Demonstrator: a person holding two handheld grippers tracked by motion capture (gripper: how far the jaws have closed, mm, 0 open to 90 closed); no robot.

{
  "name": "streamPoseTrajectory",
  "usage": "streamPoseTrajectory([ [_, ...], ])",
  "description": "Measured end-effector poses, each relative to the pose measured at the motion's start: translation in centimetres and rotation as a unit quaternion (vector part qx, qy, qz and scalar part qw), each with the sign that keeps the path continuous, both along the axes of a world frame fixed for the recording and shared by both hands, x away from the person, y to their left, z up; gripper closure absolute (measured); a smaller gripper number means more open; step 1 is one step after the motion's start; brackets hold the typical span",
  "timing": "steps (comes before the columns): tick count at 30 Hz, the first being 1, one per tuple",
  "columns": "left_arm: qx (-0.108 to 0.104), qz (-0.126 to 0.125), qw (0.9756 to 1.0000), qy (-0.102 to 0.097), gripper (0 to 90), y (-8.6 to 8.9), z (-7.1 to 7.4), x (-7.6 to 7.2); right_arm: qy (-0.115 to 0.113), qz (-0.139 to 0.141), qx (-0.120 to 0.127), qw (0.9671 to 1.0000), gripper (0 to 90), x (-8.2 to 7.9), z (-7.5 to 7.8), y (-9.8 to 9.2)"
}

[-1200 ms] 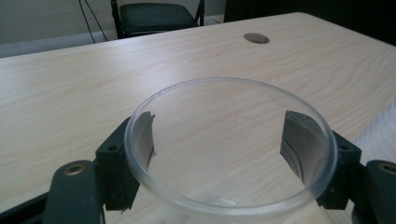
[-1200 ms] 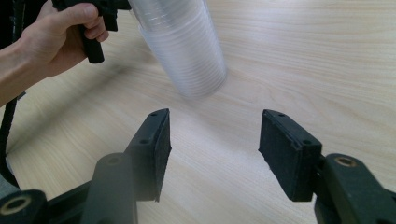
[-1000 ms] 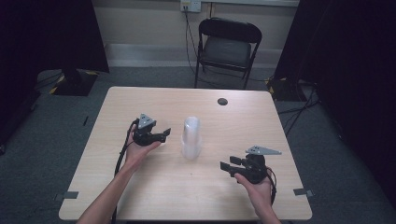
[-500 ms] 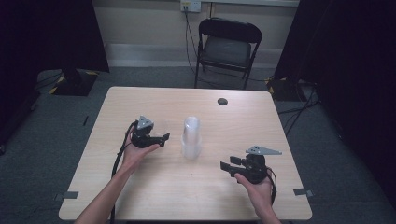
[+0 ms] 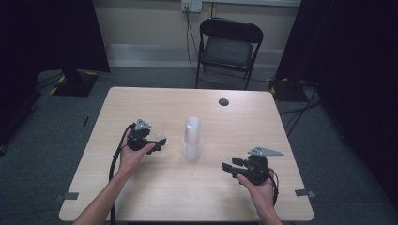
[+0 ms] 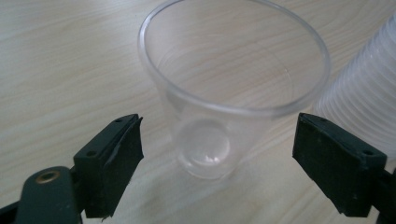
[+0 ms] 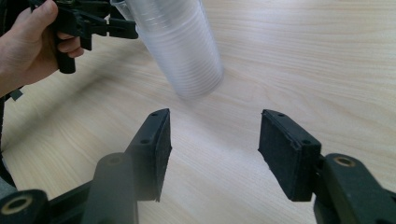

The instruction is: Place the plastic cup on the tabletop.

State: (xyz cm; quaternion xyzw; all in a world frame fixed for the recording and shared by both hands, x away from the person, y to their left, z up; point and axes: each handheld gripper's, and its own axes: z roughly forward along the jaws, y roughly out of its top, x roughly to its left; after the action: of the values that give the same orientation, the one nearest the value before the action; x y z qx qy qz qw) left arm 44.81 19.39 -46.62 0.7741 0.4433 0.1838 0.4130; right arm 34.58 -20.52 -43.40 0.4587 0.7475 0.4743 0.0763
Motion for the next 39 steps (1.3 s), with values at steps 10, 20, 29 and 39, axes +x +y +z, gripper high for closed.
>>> streamPoseTrajectory([
  [10,-0.003,0.01,0.9999,-0.003,17.3,1.4,1.0,-1.3,0.004,0.002,-0.001,1.0,43.7,0.1,-0.2,-0.1],
  [20,-0.002,0.004,1.0,0.001,18.6,2.4,1.8,-3.4,0.012,-0.01,0.005,0.9999,43.7,0.4,-0.4,-0.6],
  [29,0.024,-0.03,0.9992,-0.007,20.7,1.6,2.7,-6.8,0.011,-0.012,0.004,0.9999,43.6,0.4,-0.5,-0.8],
  [39,0.011,-0.027,0.9996,0.005,20.6,2.1,2.9,-10.0,0.011,-0.014,0.001,0.9998,43.6,0.4,-0.5,-0.8],
])
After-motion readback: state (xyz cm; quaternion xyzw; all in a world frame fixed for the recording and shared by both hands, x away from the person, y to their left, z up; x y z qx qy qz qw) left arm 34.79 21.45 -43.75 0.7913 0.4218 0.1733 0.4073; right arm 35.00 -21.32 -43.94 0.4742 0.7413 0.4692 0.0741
